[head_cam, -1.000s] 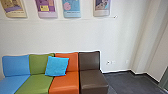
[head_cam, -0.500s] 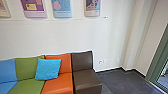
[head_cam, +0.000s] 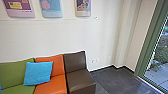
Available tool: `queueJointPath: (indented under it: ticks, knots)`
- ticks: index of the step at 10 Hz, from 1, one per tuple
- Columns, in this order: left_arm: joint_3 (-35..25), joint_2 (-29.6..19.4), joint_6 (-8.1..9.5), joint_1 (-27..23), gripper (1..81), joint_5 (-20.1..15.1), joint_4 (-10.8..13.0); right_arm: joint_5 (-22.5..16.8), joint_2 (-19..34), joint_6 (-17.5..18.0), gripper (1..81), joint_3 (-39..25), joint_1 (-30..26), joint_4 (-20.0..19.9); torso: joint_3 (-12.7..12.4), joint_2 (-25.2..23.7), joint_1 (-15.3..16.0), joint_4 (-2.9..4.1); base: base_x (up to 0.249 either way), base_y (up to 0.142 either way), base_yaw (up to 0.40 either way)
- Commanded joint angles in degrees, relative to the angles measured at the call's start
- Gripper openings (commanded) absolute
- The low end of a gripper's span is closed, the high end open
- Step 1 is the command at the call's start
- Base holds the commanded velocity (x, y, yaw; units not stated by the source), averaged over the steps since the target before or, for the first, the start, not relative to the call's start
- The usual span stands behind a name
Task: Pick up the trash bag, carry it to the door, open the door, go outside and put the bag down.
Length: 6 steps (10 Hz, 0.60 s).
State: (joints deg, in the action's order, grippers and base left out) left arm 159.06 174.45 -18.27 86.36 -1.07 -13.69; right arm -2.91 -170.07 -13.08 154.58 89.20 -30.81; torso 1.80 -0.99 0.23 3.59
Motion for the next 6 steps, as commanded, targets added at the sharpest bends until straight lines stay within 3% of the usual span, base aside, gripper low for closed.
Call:
queueJointPath:
  ticks: [1, 6]
  knots:
    - [0.02, 0.29, -0.79, -2.81, 1.0, -4.11, 0.33, -4.03, 0.06, -0.19, 81.1, 0.01, -2.57, 0.13, 0.00, 0.00, 0.00, 0.00, 0.000, 0.000, -0.246]
    - [0.10, 0.38, -0.80, -3.07, 1.0, -4.02, 0.33, -4.03, -0.03, -0.19, 81.1, 0.01, -2.48, 0.04, -0.02, 0.00, -0.02, 0.00, 0.000, 0.000, -0.247]
